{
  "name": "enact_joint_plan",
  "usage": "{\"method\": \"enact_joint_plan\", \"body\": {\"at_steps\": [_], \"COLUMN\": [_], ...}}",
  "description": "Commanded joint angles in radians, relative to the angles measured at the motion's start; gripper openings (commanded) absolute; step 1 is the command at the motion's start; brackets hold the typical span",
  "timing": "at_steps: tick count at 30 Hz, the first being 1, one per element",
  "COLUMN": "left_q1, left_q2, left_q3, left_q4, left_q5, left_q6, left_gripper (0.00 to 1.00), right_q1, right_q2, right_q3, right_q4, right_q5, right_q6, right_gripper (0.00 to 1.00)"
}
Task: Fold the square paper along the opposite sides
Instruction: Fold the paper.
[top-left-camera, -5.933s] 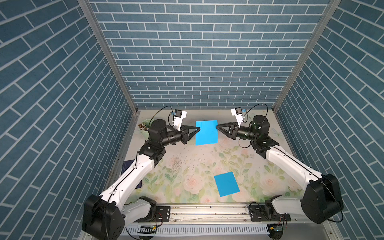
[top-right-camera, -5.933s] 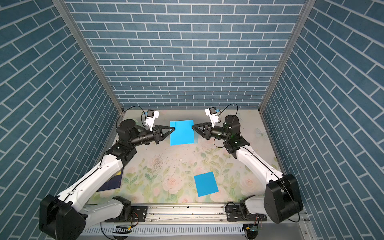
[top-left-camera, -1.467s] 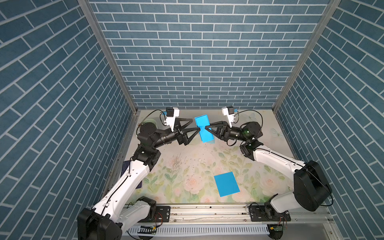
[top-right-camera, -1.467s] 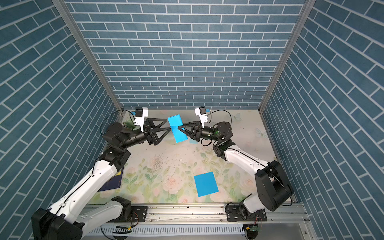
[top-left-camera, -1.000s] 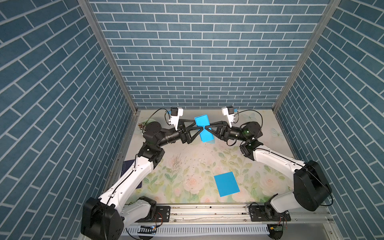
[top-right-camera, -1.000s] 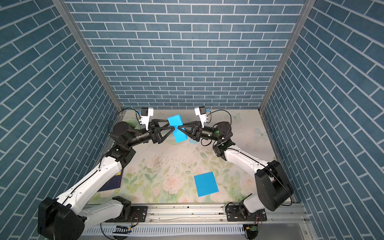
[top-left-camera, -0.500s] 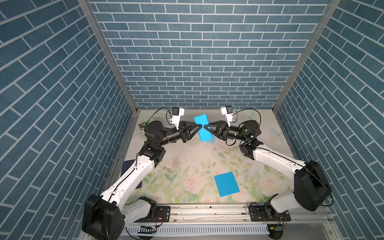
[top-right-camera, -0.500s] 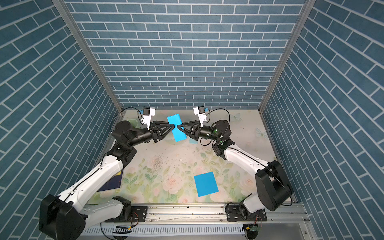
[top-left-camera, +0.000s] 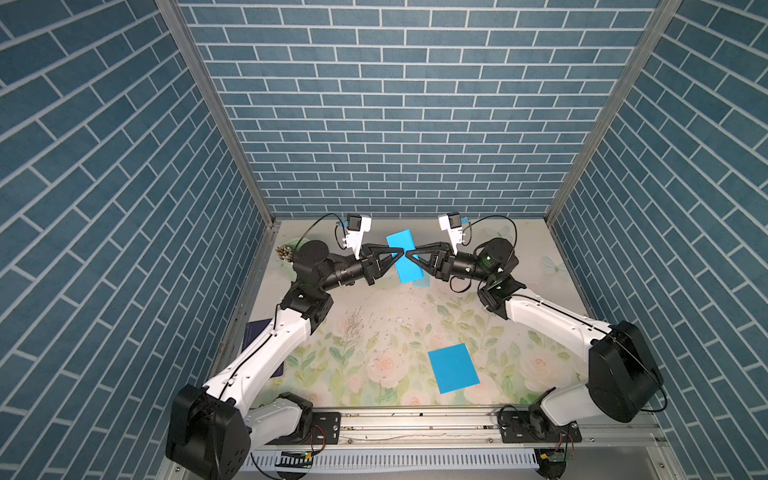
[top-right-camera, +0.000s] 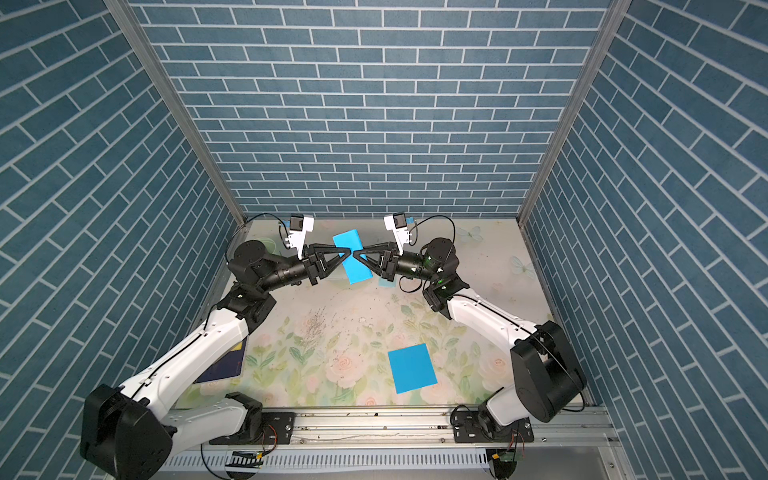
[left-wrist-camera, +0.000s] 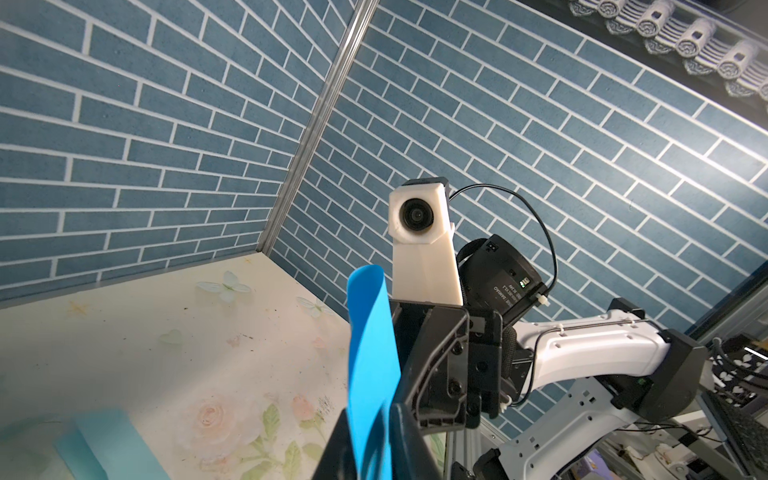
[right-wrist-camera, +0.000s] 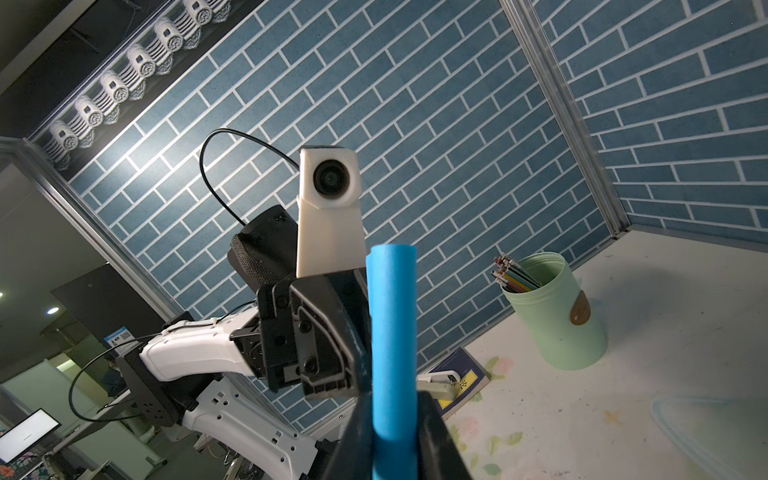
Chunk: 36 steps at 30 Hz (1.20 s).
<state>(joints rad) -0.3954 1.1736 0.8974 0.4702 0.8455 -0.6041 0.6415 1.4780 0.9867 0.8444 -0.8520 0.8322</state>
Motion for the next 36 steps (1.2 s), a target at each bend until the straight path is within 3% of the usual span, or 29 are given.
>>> {"method": "enact_joint_plan", "body": {"at_steps": [1, 4, 9, 16, 21, 36], "left_q1": [-0.008, -0.010, -0.009, -0.009, -0.009, -0.008], "left_q2": [0.002, 0.000, -0.006, -0.011, -0.017, -0.037], "left_q3": [0.028, 0.031, 0.038, 0.070, 0.065, 0.067], "left_q4": [0.001, -0.012, -0.034, -0.089, -0.072, -0.104], "left_q5": [0.000, -0.008, -0.009, 0.128, 0.209, 0.205], "left_q6": [0.008, 0.009, 0.017, 0.113, 0.135, 0.177], "left_gripper": [0.10, 0.00, 0.00, 0.00, 0.00, 0.00], "right_q1": [0.004, 0.006, 0.007, -0.012, -0.023, -0.046], "right_q2": [-0.005, -0.008, -0.016, -0.018, -0.018, -0.029], "right_q3": [0.027, 0.028, 0.028, 0.065, 0.061, 0.030], "right_q4": [0.000, -0.007, -0.014, -0.018, 0.035, 0.073], "right_q5": [0.010, 0.010, -0.002, -0.191, -0.260, -0.286], "right_q6": [-0.036, -0.043, -0.046, -0.016, 0.032, 0.062], "right_gripper": [0.22, 0.22, 0.23, 0.49, 0.51, 0.21]}}
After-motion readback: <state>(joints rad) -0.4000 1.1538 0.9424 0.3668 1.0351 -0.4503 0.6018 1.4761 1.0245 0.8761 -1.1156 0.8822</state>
